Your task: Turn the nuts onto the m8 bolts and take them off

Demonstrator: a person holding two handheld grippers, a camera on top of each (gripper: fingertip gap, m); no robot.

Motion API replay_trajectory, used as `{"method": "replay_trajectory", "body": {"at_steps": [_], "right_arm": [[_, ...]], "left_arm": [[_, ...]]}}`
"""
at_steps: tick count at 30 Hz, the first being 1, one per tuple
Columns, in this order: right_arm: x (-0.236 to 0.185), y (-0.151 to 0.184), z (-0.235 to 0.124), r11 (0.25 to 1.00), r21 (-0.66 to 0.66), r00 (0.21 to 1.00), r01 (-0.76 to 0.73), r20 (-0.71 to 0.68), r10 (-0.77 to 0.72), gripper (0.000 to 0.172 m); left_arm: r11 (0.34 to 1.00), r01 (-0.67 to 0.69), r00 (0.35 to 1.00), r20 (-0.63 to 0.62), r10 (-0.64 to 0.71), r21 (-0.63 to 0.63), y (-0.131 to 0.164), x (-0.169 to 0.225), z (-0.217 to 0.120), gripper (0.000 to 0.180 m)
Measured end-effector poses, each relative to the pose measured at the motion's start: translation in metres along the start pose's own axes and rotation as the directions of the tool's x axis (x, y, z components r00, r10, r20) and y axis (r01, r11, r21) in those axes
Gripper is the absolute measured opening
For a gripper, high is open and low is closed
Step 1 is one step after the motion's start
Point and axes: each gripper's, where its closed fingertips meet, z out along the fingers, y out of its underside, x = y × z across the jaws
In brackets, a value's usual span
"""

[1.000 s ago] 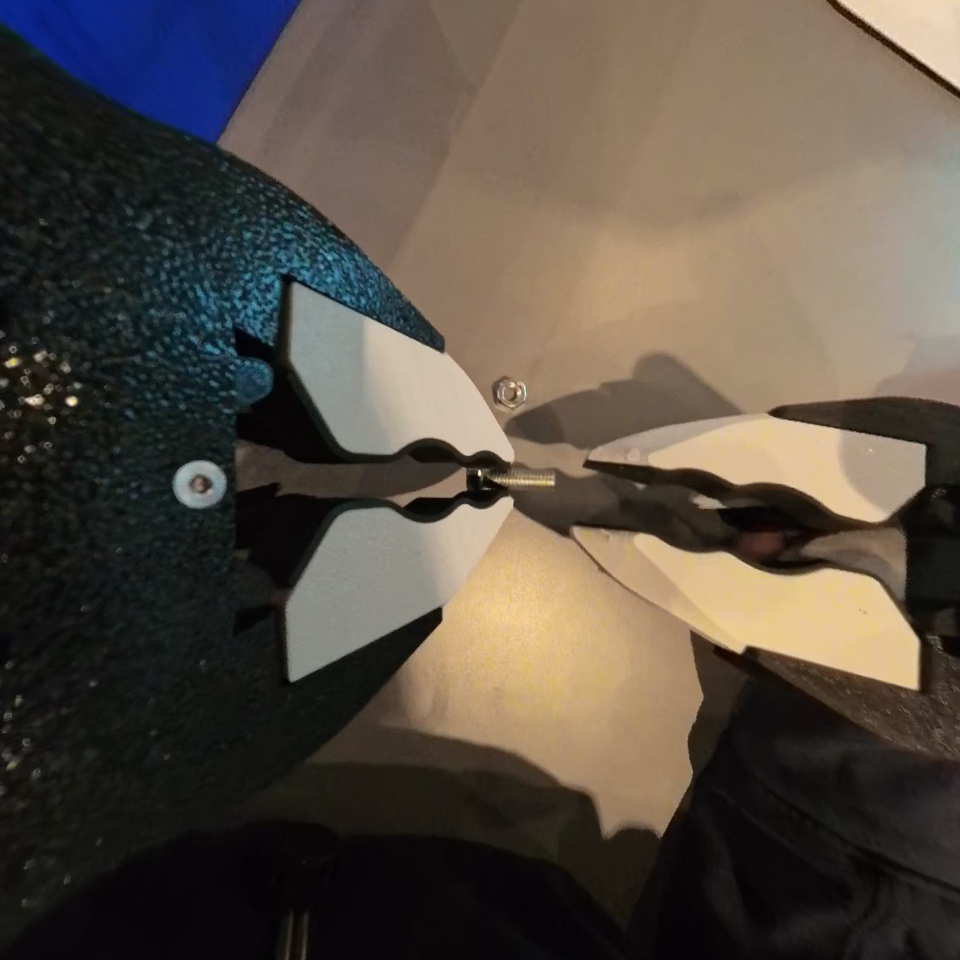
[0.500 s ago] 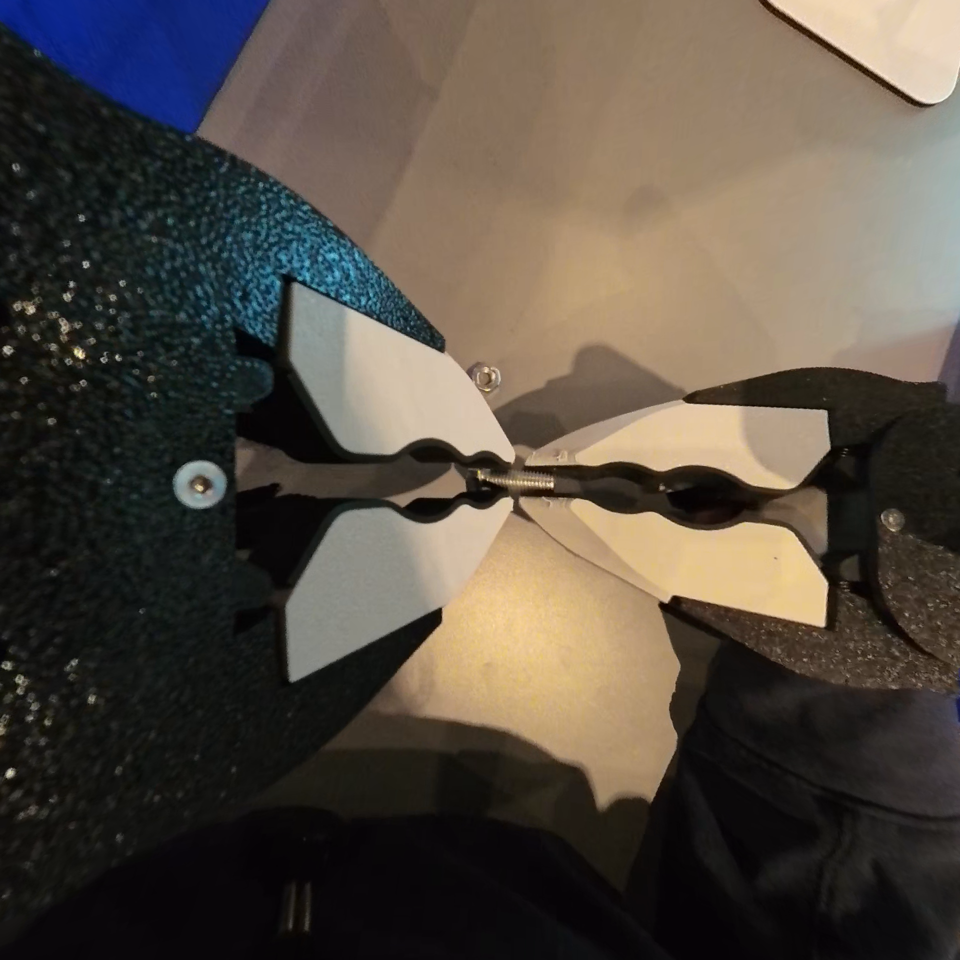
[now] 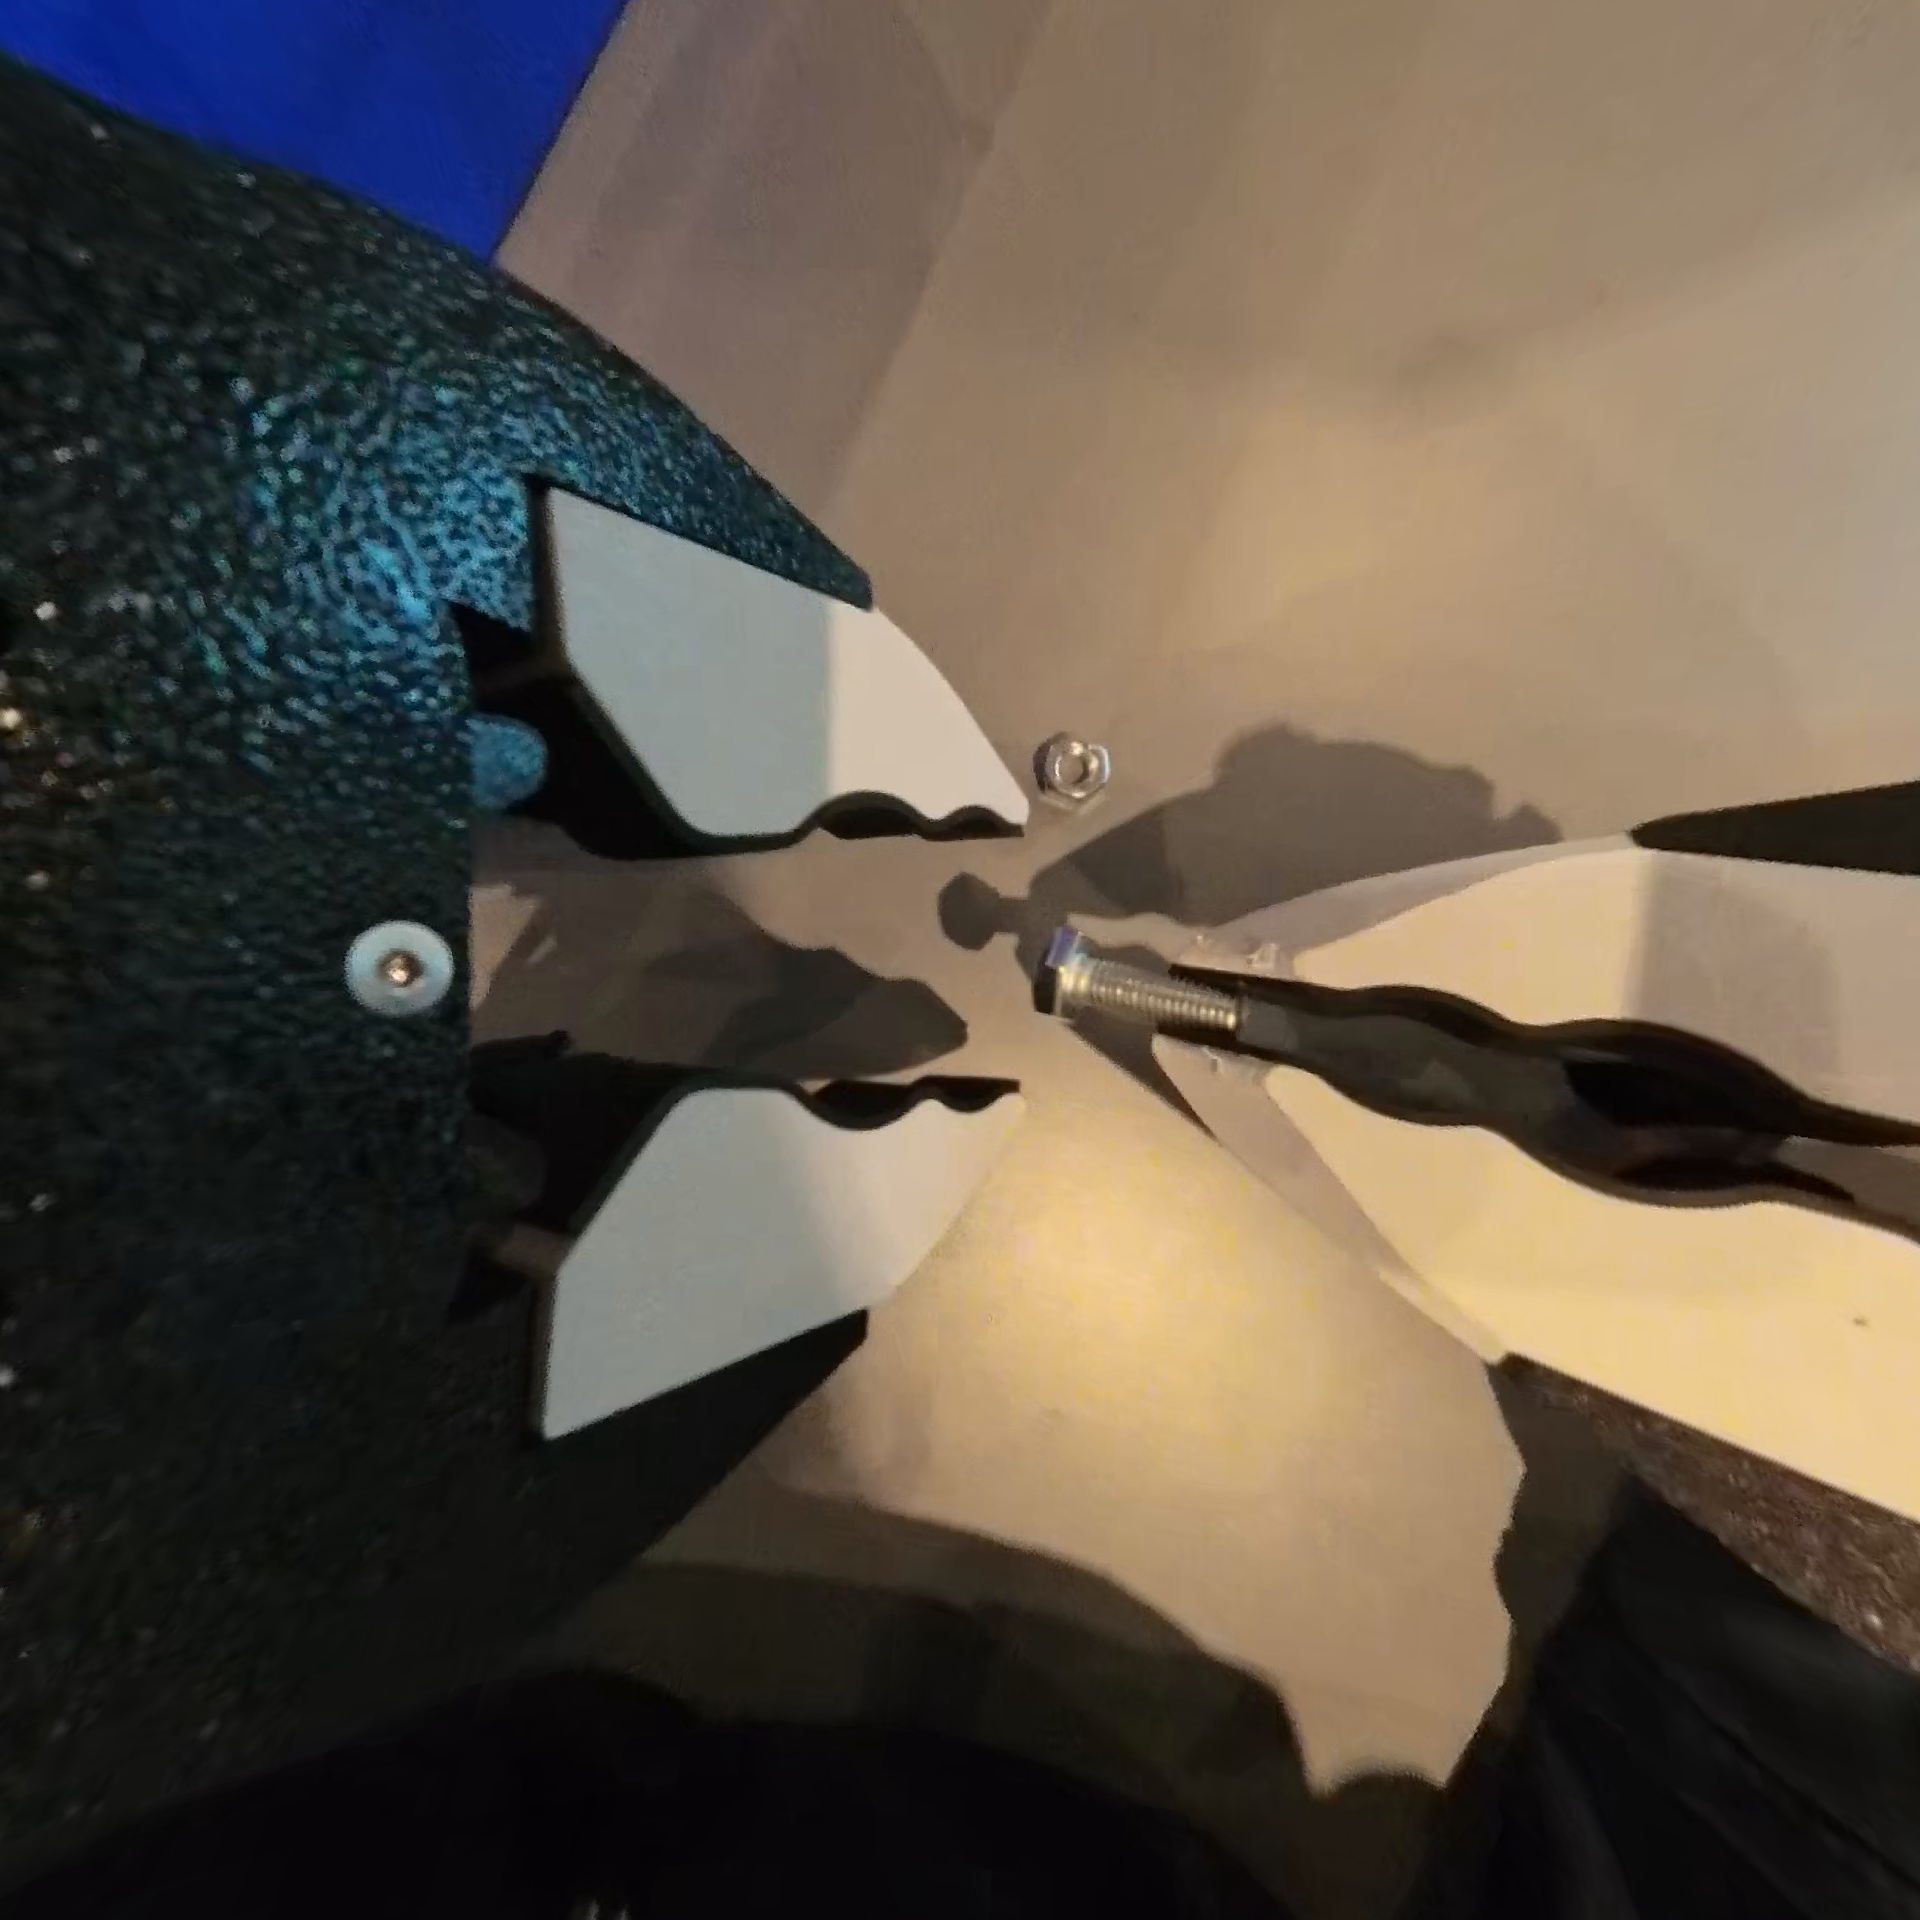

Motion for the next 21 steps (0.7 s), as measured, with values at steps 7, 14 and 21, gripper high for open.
{"method": "replay_trajectory", "body": {"at_steps": [7, 14, 21], "right_arm": [[-0.009, -0.003, 0.005, 0.994, -0.069, 0.996, 0.088, -0.009, -0.089, 0.007], [-0.013, -0.004, 0.004, 0.990, -0.069, 0.992, 0.124, 0.011, -0.123, 0.007], [-0.015, -0.005, 0.003, 0.989, -0.059, 0.990, 0.138, 0.025, -0.136, 0.007]], "left_arm": [[0.998, -0.057, 0.997, -0.047, 0.056, -0.018, -0.002, 0.010, 0.006, 0.032], [0.996, -0.089, 0.993, -0.074, 0.087, -0.026, -0.002, 0.017, 0.006, 0.020], [0.996, -0.082, 0.991, -0.105, 0.080, -0.017, -0.004, 0.022, 0.006, 0.015]]}}
